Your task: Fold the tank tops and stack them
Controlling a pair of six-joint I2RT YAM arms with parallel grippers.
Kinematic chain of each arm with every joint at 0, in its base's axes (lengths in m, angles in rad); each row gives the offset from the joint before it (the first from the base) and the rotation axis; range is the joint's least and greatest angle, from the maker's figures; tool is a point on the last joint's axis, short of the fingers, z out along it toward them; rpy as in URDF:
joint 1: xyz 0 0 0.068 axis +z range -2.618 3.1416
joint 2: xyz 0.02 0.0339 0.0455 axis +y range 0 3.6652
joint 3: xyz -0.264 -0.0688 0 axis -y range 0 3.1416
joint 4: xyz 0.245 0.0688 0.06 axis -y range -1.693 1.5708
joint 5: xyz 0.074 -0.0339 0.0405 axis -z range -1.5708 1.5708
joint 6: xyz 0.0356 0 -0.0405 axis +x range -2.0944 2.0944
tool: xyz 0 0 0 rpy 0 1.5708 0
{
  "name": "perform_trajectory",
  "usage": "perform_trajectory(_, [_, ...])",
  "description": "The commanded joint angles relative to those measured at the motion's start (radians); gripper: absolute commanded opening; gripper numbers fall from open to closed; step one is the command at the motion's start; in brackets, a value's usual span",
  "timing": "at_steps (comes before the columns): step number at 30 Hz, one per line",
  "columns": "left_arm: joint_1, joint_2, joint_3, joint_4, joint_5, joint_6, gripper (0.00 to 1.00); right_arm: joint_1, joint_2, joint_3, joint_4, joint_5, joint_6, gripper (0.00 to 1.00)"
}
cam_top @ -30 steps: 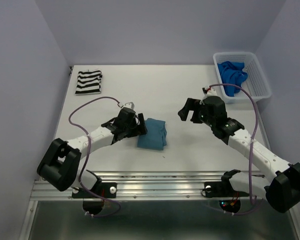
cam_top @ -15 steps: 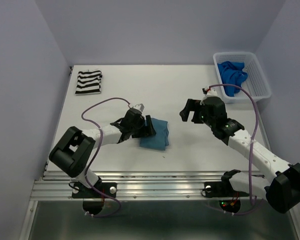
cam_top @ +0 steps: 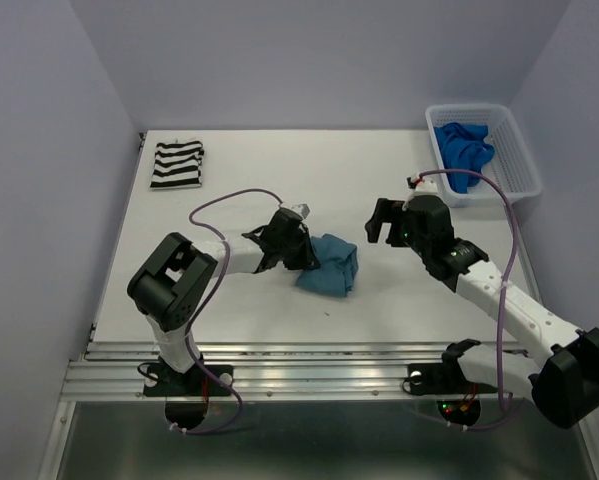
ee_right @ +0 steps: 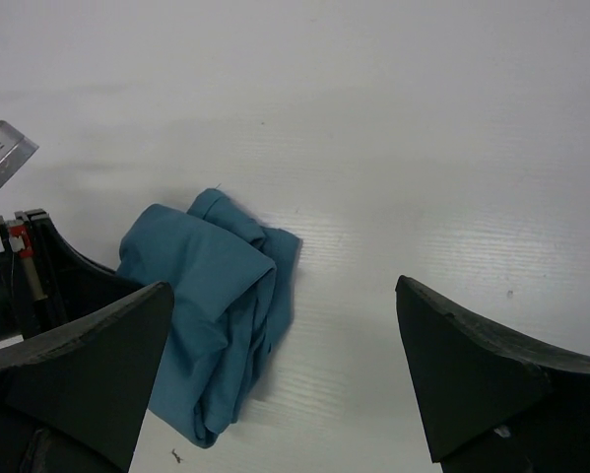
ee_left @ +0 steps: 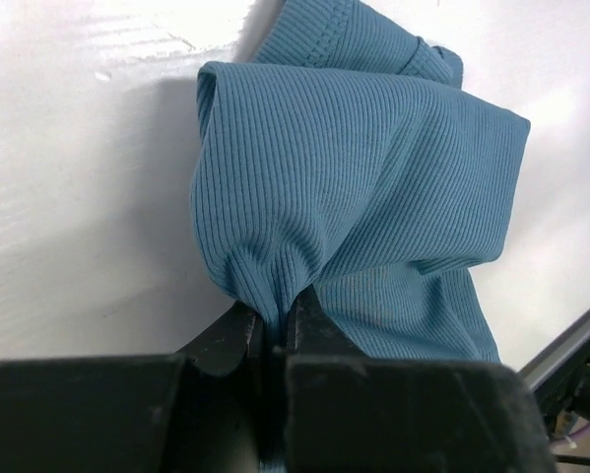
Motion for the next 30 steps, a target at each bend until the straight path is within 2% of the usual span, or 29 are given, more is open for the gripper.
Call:
perform_trajectory(1, [-0.01, 0.019, 0.079, -0.213, -0.087, 0.102, 0.0, 0.001, -0.048, -0.016, 0.025, 0.08, -0.026, 1.0])
perform_trajectory(5, [-0.008, -0.03, 0.208, -0.355, -0.23, 0.18, 0.0, 0.001, -0.066, -0.025, 0.025, 0.112, -0.034, 1.0])
perform_trajectory(9, [-0.008, -0.072, 0.289, -0.415, -0.377, 0.307, 0.0, 0.001, -0.082, -0.033, 0.024, 0.143, -0.038, 1.0])
perform_trajectory(13, [0.008, -0.058, 0.351, -0.445, -0.588, 0.488, 0.0, 0.001, -0.085, -0.034, 0.024, 0.161, -0.04, 1.0])
perform_trajectory(16, [0.056, -0.043, 0.374, -0.408, -0.643, 0.582, 0.0, 0.001, -0.079, -0.034, 0.027, 0.172, -0.046, 1.0])
perform_trajectory(17, [0.073, -0.043, 0.374, -0.355, -0.656, 0.67, 0.0, 0.001, -0.076, -0.034, 0.025, 0.179, -0.048, 1.0])
perform_trajectory(20, [0.136, -0.037, 0.365, -0.29, -0.631, 0.784, 0.0, 0.001, -0.062, -0.031, 0.024, 0.207, -0.052, 1.0])
perform_trajectory(24, [0.267, -0.012, 0.46, -0.291, -0.531, 0.953, 0.0, 0.001, -0.054, -0.025, 0.027, 0.219, -0.06, 1.0])
perform_trajectory(27, [0.326, -0.003, 0.521, -0.281, -0.496, 1.056, 0.0, 0.001, -0.048, -0.027, 0.025, 0.248, -0.064, 1.0])
perform_trajectory(30, [0.401, 0.002, 0.579, -0.264, -0.387, 1.103, 0.0, 0.001, -0.036, -0.025, 0.024, 0.268, -0.067, 1.0])
